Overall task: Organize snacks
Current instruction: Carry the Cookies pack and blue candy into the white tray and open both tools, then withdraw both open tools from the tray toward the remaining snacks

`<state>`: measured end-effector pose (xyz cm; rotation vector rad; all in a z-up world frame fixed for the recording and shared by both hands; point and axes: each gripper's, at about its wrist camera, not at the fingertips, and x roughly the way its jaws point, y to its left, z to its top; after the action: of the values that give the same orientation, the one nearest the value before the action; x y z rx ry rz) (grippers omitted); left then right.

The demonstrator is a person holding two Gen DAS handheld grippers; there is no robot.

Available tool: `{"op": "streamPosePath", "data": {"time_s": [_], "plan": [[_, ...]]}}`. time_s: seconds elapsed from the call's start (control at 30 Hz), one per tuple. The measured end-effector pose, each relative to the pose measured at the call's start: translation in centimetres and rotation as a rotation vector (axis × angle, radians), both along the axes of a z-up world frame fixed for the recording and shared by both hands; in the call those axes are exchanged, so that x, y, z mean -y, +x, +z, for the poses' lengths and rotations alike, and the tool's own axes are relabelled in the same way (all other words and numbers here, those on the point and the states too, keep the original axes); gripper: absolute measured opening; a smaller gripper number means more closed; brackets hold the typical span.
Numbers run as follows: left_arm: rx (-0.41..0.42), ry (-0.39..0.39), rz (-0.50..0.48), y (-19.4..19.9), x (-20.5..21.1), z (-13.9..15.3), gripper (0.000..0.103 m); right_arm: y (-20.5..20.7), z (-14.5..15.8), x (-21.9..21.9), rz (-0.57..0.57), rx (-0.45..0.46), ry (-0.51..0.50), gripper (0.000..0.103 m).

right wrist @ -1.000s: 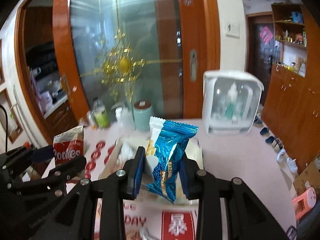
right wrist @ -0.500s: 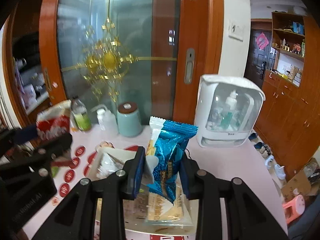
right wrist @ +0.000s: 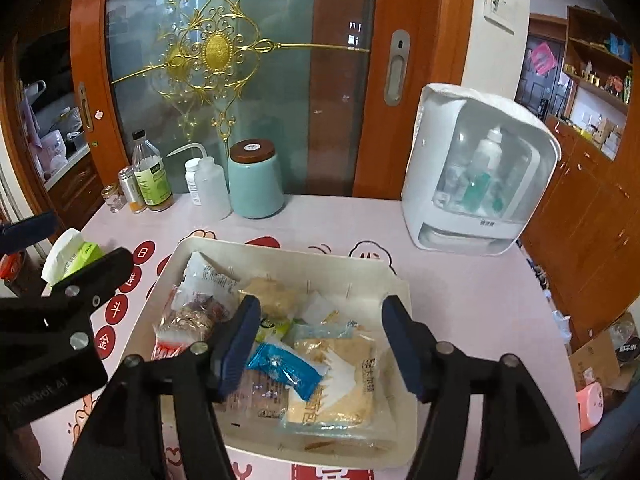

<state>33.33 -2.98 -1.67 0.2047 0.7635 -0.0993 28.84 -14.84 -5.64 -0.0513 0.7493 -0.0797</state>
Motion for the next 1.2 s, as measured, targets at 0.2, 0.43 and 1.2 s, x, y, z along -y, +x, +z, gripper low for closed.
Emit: {"op": "streamPosePath", "data": {"time_s": [0.2,0.43,1.2], "plan": [[-0.002,0.012,-0.007,-1.6,-0.2,0.5,0.090,-0.9,0.8,0.4,-0.009,0.012,0.037,0.064],[0.016,-0.006,-0.005,-4.1,-0.5,2.0,0.090,-3.0,2.4,0.7,-0.012,0.042,0.061,0.064],[0.111,-0.061,0.078,-16.4,-4.5,5.7,0.092,-13.9,6.4,0.8,0.072,0.183,-0.001,0.064]]}}
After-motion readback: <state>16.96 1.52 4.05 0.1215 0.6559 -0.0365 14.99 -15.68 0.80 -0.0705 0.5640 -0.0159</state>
